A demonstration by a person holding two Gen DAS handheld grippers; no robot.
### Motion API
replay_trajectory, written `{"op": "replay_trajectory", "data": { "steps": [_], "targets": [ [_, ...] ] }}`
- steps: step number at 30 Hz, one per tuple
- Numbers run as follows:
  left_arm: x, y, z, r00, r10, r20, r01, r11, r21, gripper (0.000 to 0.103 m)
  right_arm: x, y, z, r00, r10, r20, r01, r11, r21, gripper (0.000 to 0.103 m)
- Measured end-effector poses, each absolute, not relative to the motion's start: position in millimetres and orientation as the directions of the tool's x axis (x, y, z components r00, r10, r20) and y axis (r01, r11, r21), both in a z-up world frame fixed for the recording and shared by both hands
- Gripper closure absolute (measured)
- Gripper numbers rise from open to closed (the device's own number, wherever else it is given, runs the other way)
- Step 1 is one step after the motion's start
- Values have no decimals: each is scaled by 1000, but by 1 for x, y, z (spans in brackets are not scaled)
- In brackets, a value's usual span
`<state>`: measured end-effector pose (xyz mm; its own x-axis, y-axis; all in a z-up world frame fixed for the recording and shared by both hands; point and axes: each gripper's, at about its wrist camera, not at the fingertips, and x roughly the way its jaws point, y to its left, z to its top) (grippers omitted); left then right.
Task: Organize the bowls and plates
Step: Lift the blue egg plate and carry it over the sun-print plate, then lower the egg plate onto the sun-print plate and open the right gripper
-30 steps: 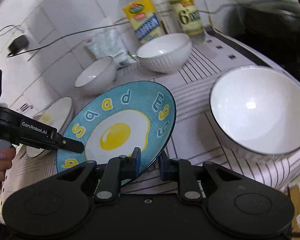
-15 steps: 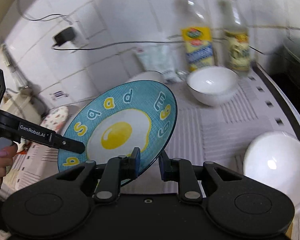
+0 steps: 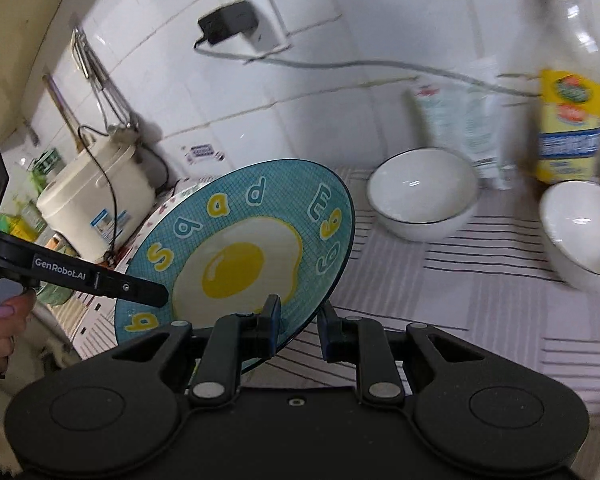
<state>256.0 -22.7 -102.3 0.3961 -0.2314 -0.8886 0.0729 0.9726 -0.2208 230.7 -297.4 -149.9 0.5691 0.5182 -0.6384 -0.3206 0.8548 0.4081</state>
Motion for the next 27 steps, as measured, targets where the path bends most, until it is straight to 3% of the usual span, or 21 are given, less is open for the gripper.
{"op": "replay_trajectory", "data": {
  "steps": [7,27],
  "targets": [
    [287,6,-132,307,-212,-928,-15,974,-228,77,274,-277,-178,452,571,-685,-315,821,476,78],
    [320,25,-165,213,-241,-947,-103,958,-267,76,299,-248,-177,402,411,-818,-240,909,340,78]
  ]
}}
